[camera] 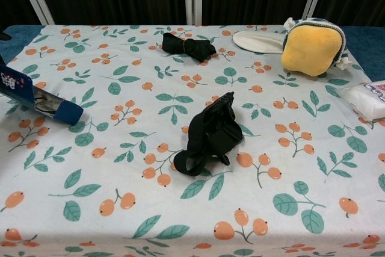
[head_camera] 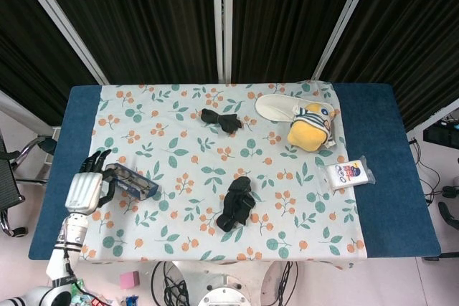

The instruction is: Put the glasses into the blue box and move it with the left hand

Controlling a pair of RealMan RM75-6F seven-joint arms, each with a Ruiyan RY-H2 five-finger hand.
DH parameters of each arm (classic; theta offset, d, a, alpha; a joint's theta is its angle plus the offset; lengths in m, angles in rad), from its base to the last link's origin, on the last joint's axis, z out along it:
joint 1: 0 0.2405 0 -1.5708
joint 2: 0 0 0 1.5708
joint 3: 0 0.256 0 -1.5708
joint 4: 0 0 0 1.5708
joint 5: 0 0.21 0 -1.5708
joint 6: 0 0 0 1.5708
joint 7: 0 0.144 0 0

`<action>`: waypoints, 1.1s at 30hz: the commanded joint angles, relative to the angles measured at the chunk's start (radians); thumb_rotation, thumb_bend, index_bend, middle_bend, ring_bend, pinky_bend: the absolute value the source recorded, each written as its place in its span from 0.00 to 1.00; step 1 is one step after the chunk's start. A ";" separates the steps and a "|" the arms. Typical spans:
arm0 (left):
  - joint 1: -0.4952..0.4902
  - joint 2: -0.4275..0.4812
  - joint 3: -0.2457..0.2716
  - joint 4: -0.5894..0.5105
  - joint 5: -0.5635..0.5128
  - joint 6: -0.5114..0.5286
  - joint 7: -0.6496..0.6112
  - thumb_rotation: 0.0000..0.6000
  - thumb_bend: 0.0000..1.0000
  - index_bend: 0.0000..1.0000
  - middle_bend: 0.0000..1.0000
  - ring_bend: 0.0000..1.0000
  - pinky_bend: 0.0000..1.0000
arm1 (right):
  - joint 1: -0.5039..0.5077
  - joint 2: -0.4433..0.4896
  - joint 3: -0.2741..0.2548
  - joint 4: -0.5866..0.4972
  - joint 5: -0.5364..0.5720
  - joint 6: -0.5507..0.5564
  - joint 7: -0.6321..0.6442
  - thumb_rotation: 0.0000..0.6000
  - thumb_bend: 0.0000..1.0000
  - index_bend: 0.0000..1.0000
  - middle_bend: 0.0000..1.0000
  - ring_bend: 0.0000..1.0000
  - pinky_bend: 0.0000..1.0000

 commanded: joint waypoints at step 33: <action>-0.141 -0.136 -0.086 0.193 -0.094 -0.167 0.239 1.00 0.48 0.00 0.01 0.04 0.11 | 0.005 -0.006 0.007 0.017 0.023 -0.011 0.017 1.00 0.20 0.00 0.00 0.00 0.00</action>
